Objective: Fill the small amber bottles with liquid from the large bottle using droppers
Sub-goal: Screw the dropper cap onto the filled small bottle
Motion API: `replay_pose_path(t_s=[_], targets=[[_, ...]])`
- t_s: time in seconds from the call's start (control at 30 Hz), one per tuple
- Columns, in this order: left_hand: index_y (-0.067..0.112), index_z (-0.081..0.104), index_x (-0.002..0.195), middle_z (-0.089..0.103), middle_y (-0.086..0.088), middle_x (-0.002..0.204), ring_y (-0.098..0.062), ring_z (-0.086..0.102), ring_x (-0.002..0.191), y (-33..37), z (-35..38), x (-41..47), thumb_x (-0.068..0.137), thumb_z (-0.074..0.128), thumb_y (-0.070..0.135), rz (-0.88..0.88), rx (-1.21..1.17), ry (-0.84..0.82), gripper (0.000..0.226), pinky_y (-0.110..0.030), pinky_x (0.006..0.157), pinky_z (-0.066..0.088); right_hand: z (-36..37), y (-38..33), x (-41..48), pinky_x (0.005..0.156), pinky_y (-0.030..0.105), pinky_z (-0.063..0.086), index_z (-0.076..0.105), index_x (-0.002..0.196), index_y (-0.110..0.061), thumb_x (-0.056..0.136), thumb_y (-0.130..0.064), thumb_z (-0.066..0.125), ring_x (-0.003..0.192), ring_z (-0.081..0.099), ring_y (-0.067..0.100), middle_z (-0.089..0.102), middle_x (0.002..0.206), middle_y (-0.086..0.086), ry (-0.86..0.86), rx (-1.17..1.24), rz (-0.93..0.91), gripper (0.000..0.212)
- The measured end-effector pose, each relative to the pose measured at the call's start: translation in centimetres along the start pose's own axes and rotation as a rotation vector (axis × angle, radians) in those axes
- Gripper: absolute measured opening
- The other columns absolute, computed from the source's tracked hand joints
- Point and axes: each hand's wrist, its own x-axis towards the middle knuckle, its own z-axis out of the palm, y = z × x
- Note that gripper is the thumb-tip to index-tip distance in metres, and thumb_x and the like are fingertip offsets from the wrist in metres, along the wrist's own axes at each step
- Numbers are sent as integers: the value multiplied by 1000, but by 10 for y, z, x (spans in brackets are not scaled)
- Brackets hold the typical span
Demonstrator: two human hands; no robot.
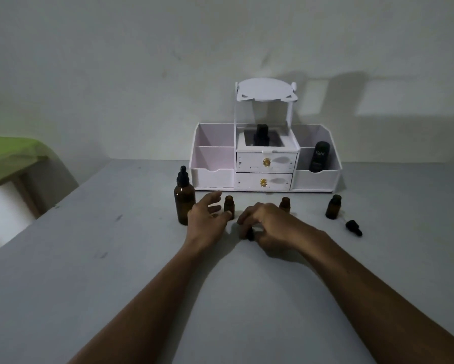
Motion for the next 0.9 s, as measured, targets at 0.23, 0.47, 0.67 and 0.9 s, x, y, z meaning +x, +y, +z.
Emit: replay_pose_path(t_s=[0.23,0.47,0.67,0.9], targets=[[9,62,131,70,-5,120,-10,66,95,2,2,8,81,78,7,-30,-62,-27,53,-23,87,53,-19,1,9,78,18,54,74,97,-21,82,-13,78,86,67,0,73,94,-12,400,377,-126,18],[11,70,120,73,1,108,-9,67,97,-6,-1,13,79,81,9,13,-27,-59,42,-23,95,50,-15,-12,41,79,31,61,72,100,-11,84,-6,75,89,73,22,75,94,10,695,985,-18,17],[14,72,118,74,3,105,7,64,84,-10,0,15,80,79,9,57,12,-61,39,-11,84,48,-1,-7,51,78,34,61,71,104,-12,86,-11,74,89,74,24,75,94,9,703,916,-5,18],[11,71,119,74,1,109,14,61,78,-11,0,15,81,79,8,53,17,-65,39,1,74,44,3,-3,57,84,34,60,73,101,-17,85,-16,75,89,72,15,75,92,0,716,770,-16,16]])
